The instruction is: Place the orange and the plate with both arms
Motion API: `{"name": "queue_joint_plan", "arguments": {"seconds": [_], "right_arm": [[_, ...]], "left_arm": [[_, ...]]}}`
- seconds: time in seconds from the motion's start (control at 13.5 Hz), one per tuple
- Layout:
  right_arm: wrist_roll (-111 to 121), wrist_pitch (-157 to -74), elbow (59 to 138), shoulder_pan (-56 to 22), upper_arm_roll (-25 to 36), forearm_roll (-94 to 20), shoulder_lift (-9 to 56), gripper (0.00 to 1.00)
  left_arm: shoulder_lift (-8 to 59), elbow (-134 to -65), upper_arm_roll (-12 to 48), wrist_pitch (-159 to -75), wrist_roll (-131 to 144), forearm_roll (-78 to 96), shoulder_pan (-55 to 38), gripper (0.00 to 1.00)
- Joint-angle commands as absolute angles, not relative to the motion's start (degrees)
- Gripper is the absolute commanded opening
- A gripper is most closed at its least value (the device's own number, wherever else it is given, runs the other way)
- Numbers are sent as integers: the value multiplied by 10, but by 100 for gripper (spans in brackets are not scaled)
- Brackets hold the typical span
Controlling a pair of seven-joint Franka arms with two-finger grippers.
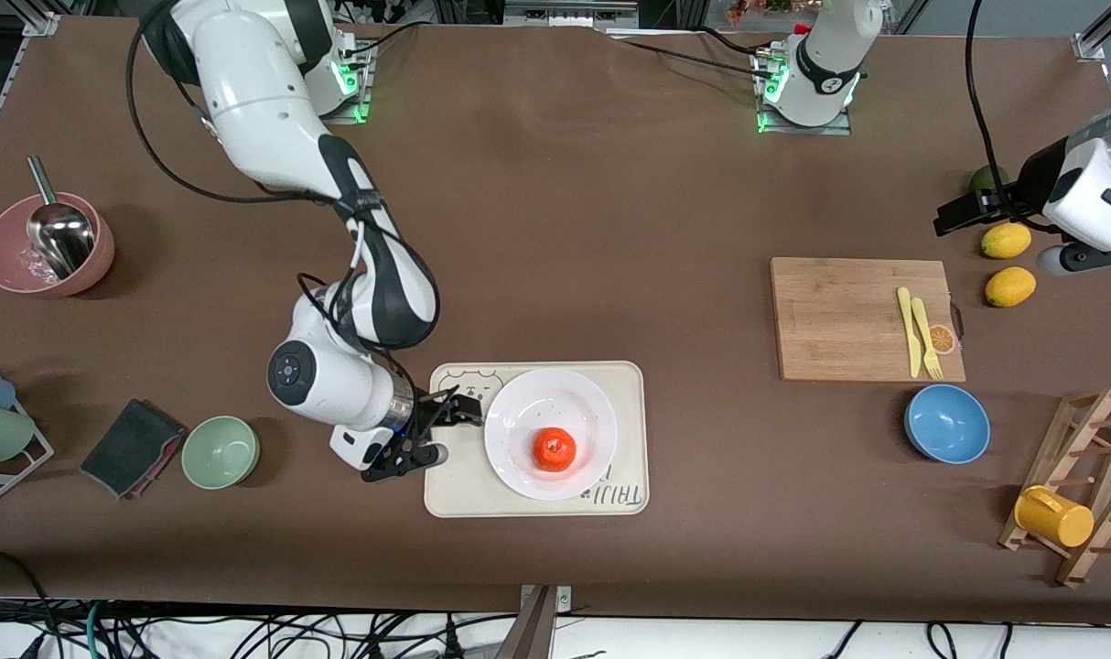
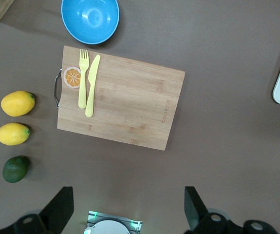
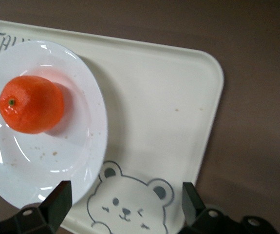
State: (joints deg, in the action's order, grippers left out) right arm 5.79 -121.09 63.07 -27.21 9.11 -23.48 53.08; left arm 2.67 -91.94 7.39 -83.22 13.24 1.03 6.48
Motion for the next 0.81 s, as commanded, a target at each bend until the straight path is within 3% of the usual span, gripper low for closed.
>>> {"name": "queue_joint_plan", "arguments": {"seconds": [0.0, 0.22, 0.3, 0.59, 0.74], "right_arm": [[54, -1101, 647, -272, 134, -154, 470, 100], [46, -946, 646, -274, 207, -136, 395, 100], [42, -935, 644, -273, 224, -139, 368, 100], [44, -833, 650, -233, 224, -118, 272, 100], [43, -803, 690, -206, 205, -99, 219, 100]], "left_arm": [[14, -931, 73, -838, 120, 25, 70, 100], [14, -930, 71, -838, 120, 24, 65, 100], [14, -930, 66, -839, 120, 19, 58, 100], [18, -922, 66, -849, 120, 23, 64, 100], [14, -921, 66, -849, 120, 24, 64, 100]]}}
